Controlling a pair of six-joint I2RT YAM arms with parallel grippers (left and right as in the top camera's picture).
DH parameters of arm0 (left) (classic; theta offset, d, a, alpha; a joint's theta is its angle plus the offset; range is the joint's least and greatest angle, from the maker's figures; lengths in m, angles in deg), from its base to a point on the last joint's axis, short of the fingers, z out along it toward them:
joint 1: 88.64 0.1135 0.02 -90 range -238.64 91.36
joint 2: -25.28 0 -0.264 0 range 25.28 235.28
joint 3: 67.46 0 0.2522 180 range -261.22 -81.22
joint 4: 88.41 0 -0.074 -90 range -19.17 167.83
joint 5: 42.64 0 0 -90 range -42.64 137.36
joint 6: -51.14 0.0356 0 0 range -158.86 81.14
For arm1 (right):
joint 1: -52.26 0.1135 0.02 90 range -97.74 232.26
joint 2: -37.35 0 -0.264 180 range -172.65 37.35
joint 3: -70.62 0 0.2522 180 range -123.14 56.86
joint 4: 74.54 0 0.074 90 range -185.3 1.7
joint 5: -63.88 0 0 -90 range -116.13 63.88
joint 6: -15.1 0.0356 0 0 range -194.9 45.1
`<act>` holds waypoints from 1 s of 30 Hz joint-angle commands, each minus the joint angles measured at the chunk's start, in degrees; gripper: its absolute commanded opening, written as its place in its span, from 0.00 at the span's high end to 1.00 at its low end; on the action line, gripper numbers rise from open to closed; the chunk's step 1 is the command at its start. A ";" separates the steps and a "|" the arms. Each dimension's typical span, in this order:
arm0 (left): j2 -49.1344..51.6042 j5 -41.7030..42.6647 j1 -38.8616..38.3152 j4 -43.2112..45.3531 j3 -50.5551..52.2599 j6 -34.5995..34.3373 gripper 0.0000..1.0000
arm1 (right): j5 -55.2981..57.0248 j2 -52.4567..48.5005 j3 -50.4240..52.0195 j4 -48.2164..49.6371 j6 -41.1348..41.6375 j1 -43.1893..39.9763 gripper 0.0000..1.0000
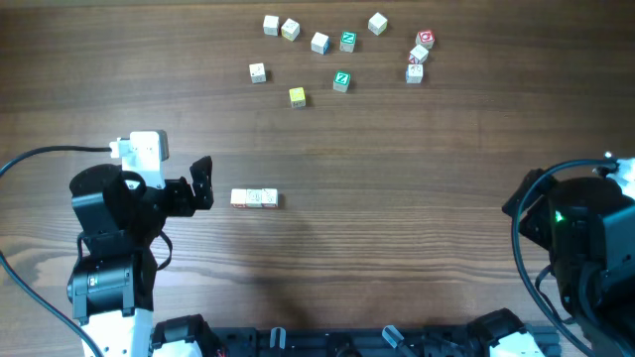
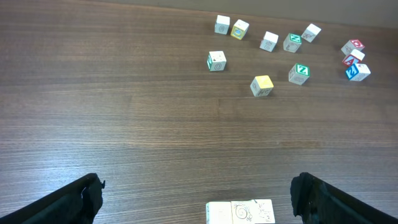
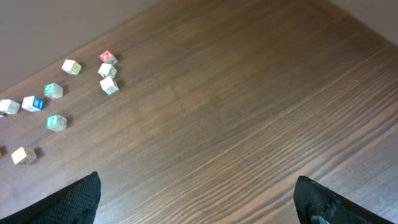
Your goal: Form a horizontal line
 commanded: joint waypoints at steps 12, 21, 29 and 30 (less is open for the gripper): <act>0.02 -0.35 0.26 0.13 -0.17 0.26 0.00 | 4.17 0.68 0.20 -2.45 0.04 0.46 0.00; 0.02 -0.35 0.26 0.15 -0.17 0.24 0.00 | 3.56 7.32 1.57 2.03 0.17 -4.52 0.00; 0.02 -0.35 0.26 0.13 -0.17 0.26 0.00 | -0.98 24.44 23.93 19.08 -0.02 -10.62 0.00; 0.02 -0.35 0.26 0.13 -0.17 0.26 0.00 | -1.53 26.69 26.49 21.03 -0.13 -11.17 0.00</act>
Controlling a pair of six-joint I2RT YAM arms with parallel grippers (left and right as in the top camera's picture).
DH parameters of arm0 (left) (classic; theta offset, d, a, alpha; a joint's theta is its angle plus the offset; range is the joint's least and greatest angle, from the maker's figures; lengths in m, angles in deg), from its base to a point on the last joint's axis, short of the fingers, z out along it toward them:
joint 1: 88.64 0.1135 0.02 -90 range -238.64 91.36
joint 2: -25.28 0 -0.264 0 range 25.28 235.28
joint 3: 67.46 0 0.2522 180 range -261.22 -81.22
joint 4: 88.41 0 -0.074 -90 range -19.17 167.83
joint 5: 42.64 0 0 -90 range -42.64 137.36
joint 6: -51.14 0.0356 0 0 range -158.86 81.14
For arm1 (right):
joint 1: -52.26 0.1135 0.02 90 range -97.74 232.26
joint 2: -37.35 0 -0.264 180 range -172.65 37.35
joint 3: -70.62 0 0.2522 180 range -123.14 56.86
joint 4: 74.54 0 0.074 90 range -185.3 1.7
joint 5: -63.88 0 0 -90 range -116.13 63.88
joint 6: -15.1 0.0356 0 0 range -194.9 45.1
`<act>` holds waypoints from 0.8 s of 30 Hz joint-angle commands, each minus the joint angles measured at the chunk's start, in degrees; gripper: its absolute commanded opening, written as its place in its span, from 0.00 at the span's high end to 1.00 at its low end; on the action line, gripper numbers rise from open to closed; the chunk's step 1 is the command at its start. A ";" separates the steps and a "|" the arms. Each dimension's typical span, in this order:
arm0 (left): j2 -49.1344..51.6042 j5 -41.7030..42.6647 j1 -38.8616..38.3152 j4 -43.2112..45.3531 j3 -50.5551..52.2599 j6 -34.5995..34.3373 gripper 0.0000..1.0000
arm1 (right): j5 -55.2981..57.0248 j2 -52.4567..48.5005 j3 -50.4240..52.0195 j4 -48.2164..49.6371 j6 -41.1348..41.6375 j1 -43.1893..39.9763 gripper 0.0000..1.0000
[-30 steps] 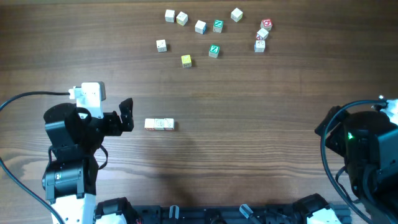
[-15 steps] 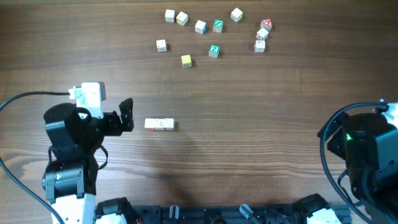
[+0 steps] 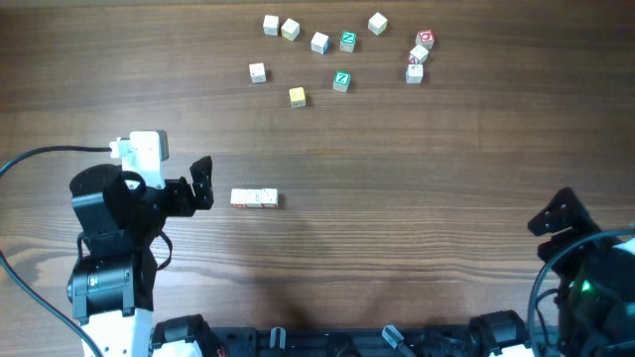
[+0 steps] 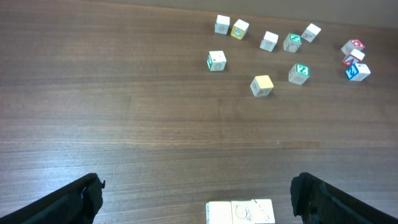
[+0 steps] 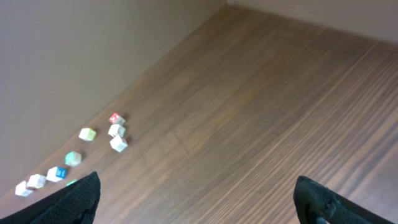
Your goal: Form a horizontal line
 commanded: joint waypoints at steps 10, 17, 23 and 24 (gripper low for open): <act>0.02 -0.33 0.26 0.13 -0.17 0.26 0.00 | -19.45 23.93 28.83 30.91 -15.28 -12.33 0.00; 0.02 -0.33 0.26 0.13 -0.17 0.24 0.00 | -24.28 27.19 41.38 47.87 -15.43 -14.12 0.00; 0.02 -0.35 0.26 0.13 -0.17 0.26 0.00 | -27.10 27.19 52.61 67.01 -15.41 -14.10 0.00; 0.02 -0.33 0.26 0.13 -0.17 0.26 0.00 | -27.80 27.19 54.23 69.88 -15.39 -14.10 0.00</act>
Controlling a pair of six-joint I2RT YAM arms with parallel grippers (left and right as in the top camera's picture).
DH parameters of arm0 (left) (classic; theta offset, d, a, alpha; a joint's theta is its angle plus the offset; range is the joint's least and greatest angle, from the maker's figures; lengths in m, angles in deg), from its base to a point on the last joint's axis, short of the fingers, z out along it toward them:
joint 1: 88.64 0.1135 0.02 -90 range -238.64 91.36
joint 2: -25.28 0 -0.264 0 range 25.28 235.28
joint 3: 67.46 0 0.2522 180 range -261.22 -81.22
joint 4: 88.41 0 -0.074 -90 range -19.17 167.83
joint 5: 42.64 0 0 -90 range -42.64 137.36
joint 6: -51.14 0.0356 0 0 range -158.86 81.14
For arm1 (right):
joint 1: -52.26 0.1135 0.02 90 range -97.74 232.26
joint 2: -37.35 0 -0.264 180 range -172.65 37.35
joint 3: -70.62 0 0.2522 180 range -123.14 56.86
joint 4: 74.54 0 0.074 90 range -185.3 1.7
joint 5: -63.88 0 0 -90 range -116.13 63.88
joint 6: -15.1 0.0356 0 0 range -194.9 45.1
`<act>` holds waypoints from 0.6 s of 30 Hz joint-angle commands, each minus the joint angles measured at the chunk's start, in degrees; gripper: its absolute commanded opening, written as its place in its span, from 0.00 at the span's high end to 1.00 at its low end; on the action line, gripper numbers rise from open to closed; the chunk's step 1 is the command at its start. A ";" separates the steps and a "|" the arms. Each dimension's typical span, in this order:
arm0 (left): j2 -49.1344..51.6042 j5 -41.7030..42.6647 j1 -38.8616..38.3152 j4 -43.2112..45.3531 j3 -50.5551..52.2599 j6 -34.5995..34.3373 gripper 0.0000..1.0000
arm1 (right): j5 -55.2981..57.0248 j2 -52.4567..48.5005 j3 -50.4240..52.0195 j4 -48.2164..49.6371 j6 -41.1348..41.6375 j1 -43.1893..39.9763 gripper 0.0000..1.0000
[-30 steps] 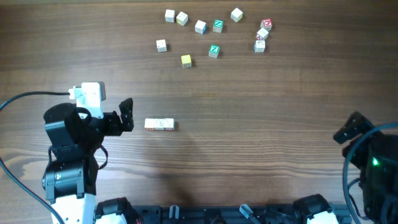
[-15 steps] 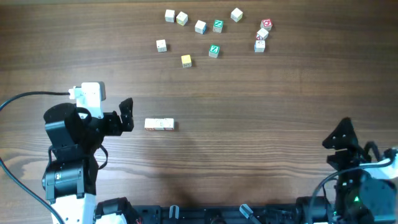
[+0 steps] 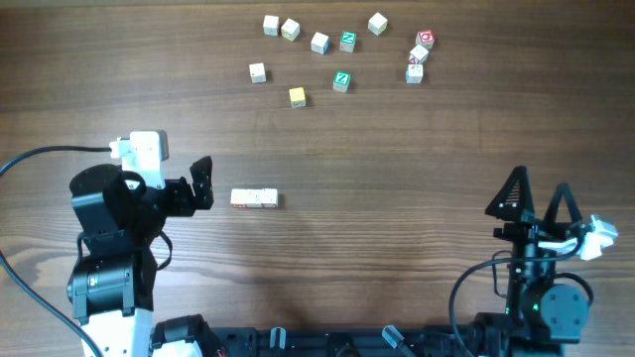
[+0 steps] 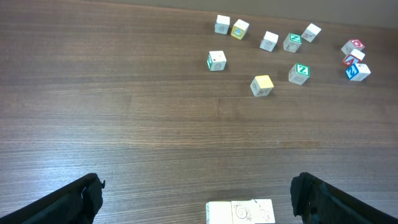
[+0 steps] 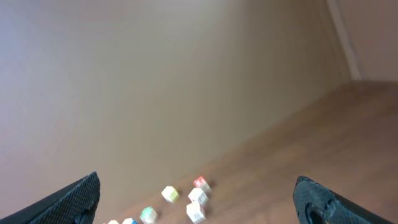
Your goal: Form a horizontal line
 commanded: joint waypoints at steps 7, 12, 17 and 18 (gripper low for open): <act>0.02 -0.33 0.26 0.15 -0.17 0.26 0.00 | -3.98 0.79 8.28 10.45 -3.67 -0.31 0.00; 0.02 -0.33 0.26 0.15 -0.17 0.26 0.00 | -3.87 0.81 9.09 9.07 -3.52 -0.31 0.00; 0.02 -0.33 0.26 0.15 -0.17 0.26 0.00 | -3.96 0.81 9.11 4.22 -7.78 -0.28 0.00; 0.02 -0.33 0.26 0.15 -0.17 0.26 0.00 | -4.11 0.81 9.11 2.82 -7.91 -0.28 0.00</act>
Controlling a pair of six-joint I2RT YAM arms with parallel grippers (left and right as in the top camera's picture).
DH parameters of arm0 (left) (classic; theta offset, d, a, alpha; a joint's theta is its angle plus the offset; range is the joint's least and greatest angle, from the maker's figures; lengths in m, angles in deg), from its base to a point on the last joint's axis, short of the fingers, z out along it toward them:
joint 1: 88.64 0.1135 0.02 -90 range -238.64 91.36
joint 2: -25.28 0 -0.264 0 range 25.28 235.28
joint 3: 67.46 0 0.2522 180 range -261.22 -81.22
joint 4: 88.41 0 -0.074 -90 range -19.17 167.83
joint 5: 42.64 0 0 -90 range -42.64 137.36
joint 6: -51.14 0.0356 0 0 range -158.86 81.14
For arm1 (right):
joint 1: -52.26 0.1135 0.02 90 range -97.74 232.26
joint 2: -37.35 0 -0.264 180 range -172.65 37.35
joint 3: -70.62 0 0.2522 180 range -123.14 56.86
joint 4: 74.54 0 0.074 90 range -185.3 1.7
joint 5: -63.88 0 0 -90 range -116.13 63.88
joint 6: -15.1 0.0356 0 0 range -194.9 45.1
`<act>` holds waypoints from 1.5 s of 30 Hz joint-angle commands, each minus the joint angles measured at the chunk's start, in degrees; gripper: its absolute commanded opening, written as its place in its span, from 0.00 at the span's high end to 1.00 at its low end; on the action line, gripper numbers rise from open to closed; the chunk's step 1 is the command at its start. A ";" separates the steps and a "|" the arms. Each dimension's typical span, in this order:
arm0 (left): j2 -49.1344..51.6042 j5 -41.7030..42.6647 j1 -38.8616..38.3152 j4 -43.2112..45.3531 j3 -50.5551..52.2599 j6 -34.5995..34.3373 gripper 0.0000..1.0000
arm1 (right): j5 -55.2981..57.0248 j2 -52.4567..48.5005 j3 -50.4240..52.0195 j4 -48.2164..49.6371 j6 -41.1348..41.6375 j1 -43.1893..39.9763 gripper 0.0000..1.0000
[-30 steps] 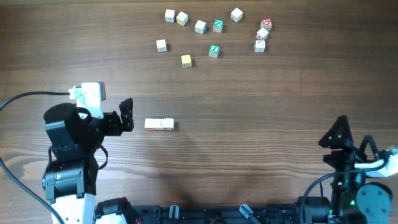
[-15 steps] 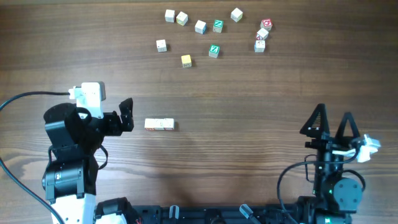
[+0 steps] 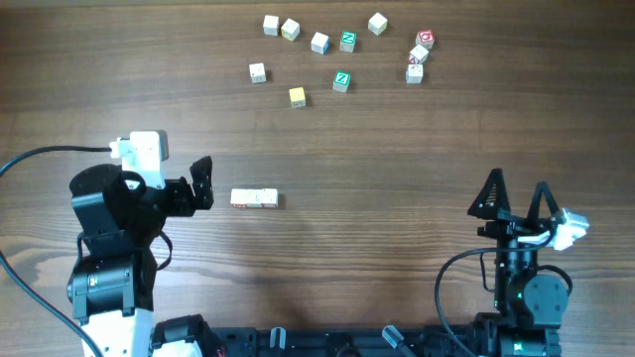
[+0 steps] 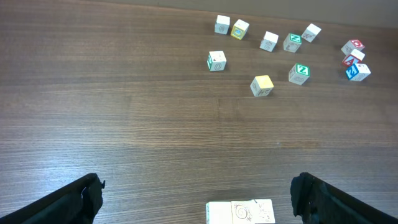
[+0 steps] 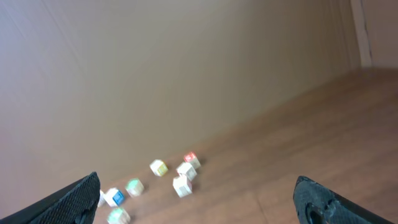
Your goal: Form a horizontal line
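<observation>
A short row of pale cubes [image 3: 255, 198] lies side by side left of the table's middle; it also shows at the bottom edge of the left wrist view [image 4: 240, 212]. My left gripper [image 3: 201, 182] is open just left of that row, its fingers spread wide around empty wood [image 4: 198, 194]. Loose cubes are scattered at the far side: a yellow one [image 3: 297, 96], a green-lettered one [image 3: 341, 80], a red one [image 3: 425, 39]. My right gripper [image 3: 516, 194] is open at the front right, pointing toward the far side, far from every cube [image 5: 196, 194].
Several white cubes [image 3: 271, 24] sit at the far left of the scatter. A blue-faced cube [image 4: 357, 71] lies next to the red ones. A black cable [image 3: 40, 154] loops off the left arm. A plain wall [image 5: 155, 74] rises behind the table.
The right arm has shifted a little to the left, and its wrist view now sits lower, with the scattered cubes larger in it. The left arm and the cubes are unchanged.
The right arm was first folded at the table's right edge, its camera looking down on the wood. It then stood nearer the front edge with its view tilted up, then upright at the front right. The left gripper and the row have stayed put throughout.
</observation>
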 commanded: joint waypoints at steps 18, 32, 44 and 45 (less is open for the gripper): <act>0.02 -0.35 0.26 0.13 -0.17 0.26 0.00 | -8.76 0.61 0.20 -5.57 -20.85 -0.28 0.00; 0.02 -0.35 0.26 0.13 -0.17 0.26 0.00 | -8.76 0.61 0.20 -5.57 -20.87 -0.28 0.00; -12.94 -0.35 -1.07 -0.28 9.38 0.26 0.00 | -8.76 0.61 0.20 -5.57 -20.87 -0.28 0.00; -15.89 -0.35 -1.07 -0.28 11.41 0.24 0.00 | -8.76 0.61 0.20 -5.57 -20.87 -0.28 0.00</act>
